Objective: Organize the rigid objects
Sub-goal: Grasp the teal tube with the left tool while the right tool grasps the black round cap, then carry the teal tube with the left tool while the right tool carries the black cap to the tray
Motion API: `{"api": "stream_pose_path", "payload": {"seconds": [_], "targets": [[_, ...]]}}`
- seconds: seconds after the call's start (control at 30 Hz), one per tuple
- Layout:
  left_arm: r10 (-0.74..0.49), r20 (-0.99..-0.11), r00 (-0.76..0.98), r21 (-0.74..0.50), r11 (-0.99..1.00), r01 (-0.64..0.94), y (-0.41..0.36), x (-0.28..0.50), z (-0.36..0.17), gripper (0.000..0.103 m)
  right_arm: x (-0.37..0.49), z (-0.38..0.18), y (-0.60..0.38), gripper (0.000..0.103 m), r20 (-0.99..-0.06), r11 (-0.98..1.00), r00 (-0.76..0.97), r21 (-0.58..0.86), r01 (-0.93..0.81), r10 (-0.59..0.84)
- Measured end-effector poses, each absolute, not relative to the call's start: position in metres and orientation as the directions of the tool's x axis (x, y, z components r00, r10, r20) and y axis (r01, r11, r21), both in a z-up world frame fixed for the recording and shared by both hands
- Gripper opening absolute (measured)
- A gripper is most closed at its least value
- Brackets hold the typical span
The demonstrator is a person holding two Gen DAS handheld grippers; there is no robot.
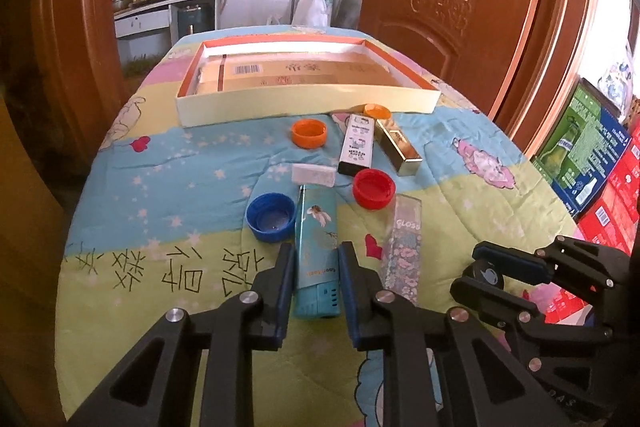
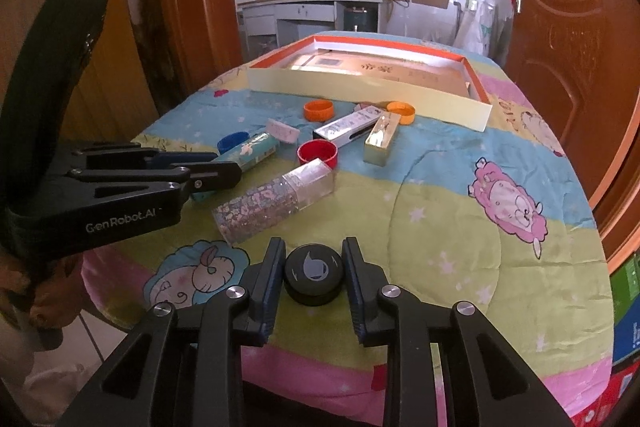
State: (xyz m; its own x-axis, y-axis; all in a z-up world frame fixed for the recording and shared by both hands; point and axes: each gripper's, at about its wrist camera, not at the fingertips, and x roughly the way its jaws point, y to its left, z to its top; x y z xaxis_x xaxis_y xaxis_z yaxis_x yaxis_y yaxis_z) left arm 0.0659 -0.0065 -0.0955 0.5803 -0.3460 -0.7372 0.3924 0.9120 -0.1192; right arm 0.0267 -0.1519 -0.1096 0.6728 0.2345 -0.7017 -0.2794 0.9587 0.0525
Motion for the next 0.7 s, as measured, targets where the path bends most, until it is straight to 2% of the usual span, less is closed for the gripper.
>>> {"api": "stream_pose_path", "payload": {"seconds": [0.7], "targets": [[-0.378,-0.671,0.638,-0.119,0.904,0.41,-0.007,0.066,-0.046,0.023,0.027,-0.06,-0.182,0.03,-0.613,0.968,0.756,0.063,-0.244,0.23]]}}
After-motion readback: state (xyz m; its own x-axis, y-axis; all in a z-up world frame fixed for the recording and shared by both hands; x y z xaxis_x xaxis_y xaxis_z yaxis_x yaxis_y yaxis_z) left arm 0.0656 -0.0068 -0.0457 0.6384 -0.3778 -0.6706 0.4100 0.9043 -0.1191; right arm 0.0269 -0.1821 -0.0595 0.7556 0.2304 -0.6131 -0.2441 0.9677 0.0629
